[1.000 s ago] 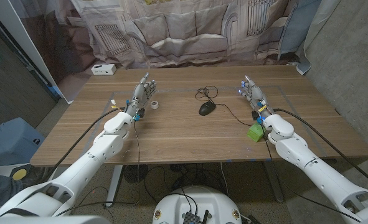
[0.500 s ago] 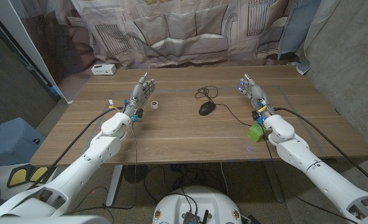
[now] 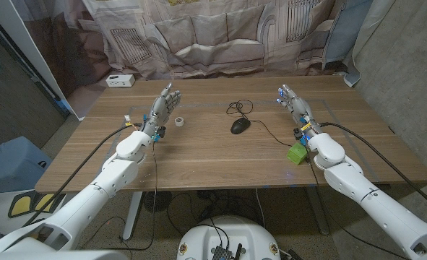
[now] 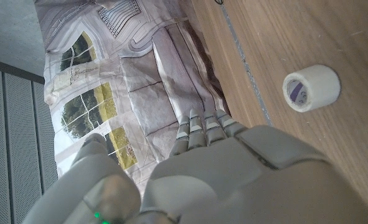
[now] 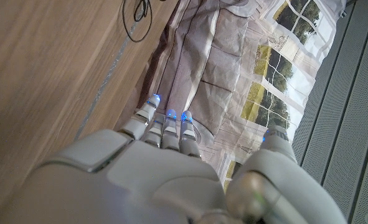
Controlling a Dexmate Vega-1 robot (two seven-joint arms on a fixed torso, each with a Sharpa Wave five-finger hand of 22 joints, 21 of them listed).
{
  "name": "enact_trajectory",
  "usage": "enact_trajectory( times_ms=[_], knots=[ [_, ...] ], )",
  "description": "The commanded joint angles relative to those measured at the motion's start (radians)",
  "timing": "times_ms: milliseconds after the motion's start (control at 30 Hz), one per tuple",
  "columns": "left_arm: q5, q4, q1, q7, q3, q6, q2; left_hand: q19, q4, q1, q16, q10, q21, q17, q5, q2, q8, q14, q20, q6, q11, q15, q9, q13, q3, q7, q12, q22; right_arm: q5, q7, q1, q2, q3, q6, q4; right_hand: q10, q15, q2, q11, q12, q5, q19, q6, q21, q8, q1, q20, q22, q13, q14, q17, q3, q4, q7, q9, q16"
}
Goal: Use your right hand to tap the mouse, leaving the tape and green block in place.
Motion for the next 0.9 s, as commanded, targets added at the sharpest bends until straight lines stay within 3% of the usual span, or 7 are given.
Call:
enact_trajectory(
  times_ms=[33, 433, 700, 800, 900],
  knots=[
    [0.056, -0.05, 0.023, 0.075, 0.003, -0.013, 0.004, 0.012, -0.009, 0.011, 0.005, 0.012, 0.005, 0.004, 0.003, 0.004, 0.009, 0.014, 0.004, 0.017, 0.0, 0.001, 0.004, 0.002, 0.002, -0.002, 0.003, 0.004, -0.02, -0.004, -0.003, 0.022, -0.018, 0.02, 0.004, 0.012, 0.003, 0.008, -0.001, 0.01, 0.004, 0.012, 0.009, 0.008, 0.009, 0.003, 0.004, 0.002, 0.001, 0.011, 0.003, 0.002, 0.002, 0.0, 0.001, 0.008],
    [0.048, -0.054, 0.038, 0.056, -0.024, -0.05, 0.025, 0.027, -0.014, 0.017, 0.007, 0.039, 0.006, 0.004, 0.002, 0.009, 0.01, 0.039, 0.007, 0.043, -0.001, 0.0, 0.004, 0.001, 0.004, -0.005, 0.01, 0.004, -0.149, -0.072, 0.024, 0.03, -0.044, 0.029, -0.016, 0.013, 0.005, 0.009, -0.007, 0.008, 0.005, 0.012, 0.016, 0.006, 0.008, 0.003, 0.008, 0.002, 0.001, 0.014, 0.003, 0.001, 0.002, -0.01, 0.001, 0.007],
    [0.039, -0.027, 0.026, 0.043, -0.021, -0.056, 0.013, 0.027, -0.017, 0.019, 0.006, 0.043, 0.003, 0.004, 0.002, 0.011, 0.008, 0.042, 0.01, 0.048, 0.001, 0.0, 0.004, 0.001, 0.005, -0.005, 0.01, 0.004, -0.269, -0.159, 0.003, 0.005, -0.041, -0.001, -0.083, 0.015, 0.004, 0.009, -0.012, 0.007, 0.006, 0.012, 0.022, 0.005, 0.009, 0.003, 0.009, 0.002, 0.002, 0.017, 0.003, 0.0, 0.001, -0.016, 0.001, 0.007],
    [0.046, -0.031, 0.024, 0.052, -0.019, -0.043, 0.017, 0.026, -0.017, 0.019, 0.005, 0.045, 0.003, 0.004, 0.002, 0.012, 0.008, 0.042, 0.01, 0.049, -0.001, 0.0, 0.004, 0.0, 0.005, -0.007, 0.01, 0.004, -0.315, -0.188, -0.008, -0.002, -0.041, -0.004, -0.101, 0.013, -0.022, 0.009, -0.045, 0.001, 0.008, 0.023, 0.052, 0.007, 0.014, 0.009, -0.001, 0.002, 0.001, 0.039, 0.001, 0.001, -0.003, -0.035, 0.001, 0.011],
    [0.048, -0.038, 0.026, 0.053, -0.02, -0.043, 0.02, 0.025, -0.018, 0.02, 0.004, 0.047, 0.002, 0.004, 0.002, 0.012, 0.008, 0.042, 0.011, 0.053, -0.002, 0.0, 0.004, 0.0, 0.005, -0.007, 0.01, 0.004, -0.364, -0.217, -0.018, -0.011, -0.04, -0.003, -0.117, 0.012, -0.026, 0.009, -0.056, -0.002, 0.009, 0.034, 0.034, 0.01, 0.004, 0.013, -0.007, 0.002, 0.0, 0.049, 0.0, 0.001, -0.006, -0.044, 0.001, 0.012]
  ],
)
